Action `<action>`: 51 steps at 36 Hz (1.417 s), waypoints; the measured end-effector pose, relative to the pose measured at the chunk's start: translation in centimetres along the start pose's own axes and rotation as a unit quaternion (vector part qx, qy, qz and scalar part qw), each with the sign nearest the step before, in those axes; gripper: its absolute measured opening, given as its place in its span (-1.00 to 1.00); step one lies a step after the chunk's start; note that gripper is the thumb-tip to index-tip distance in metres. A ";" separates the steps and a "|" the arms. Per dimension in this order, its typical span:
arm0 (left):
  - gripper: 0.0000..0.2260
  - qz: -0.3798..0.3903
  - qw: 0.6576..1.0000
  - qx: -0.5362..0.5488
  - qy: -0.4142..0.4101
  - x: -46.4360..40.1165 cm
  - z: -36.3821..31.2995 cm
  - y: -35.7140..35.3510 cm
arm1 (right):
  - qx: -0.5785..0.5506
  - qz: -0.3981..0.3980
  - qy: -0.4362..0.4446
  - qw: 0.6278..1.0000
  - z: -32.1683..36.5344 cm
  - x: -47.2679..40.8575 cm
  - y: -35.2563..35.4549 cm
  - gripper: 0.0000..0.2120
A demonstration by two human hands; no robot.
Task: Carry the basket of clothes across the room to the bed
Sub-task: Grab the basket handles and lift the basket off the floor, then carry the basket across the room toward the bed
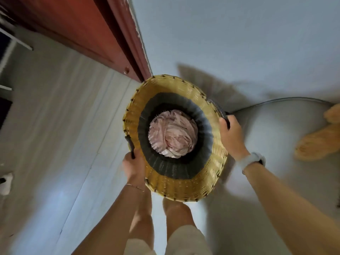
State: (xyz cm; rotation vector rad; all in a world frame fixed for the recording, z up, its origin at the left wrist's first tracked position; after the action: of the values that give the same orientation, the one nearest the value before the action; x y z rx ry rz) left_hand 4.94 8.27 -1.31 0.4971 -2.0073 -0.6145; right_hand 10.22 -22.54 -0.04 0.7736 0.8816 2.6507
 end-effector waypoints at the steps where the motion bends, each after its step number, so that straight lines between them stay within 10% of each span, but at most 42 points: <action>1: -0.72 -0.005 1.000 -0.004 -0.028 0.1 -0.9 1.4 | -0.016 -0.002 -0.012 1.000 0.0 1.2 0.4 -0.80; 12: -0.70 -0.073 0.976 -0.018 -0.207 3.2 -3.2 13.2 | -0.109 -0.041 -0.093 0.989 2.7 13.0 0.1 -0.79; 31: -0.65 -0.230 0.958 0.169 0.008 7.9 21.4 30.4 | 0.053 0.114 0.122 0.985 14.4 26.5 -11.5 -0.64; 51: -0.66 -0.442 0.710 0.464 0.291 22.4 55.1 42.8 | 0.148 0.415 0.397 0.805 21.7 59.4 -36.6 -0.69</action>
State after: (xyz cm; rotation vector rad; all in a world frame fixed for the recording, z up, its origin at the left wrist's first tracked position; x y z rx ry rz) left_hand -58.09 41.51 16.08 2.0524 -1.2101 0.1351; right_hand -24.84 39.42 16.47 -0.0187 1.4218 3.7914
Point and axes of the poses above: each hand's wrist, its own x-axis away from the middle knuckle, its own y-axis out of the back of the hand, z = x × y, the point moved 6 cm from there along -x, towards the middle knuckle
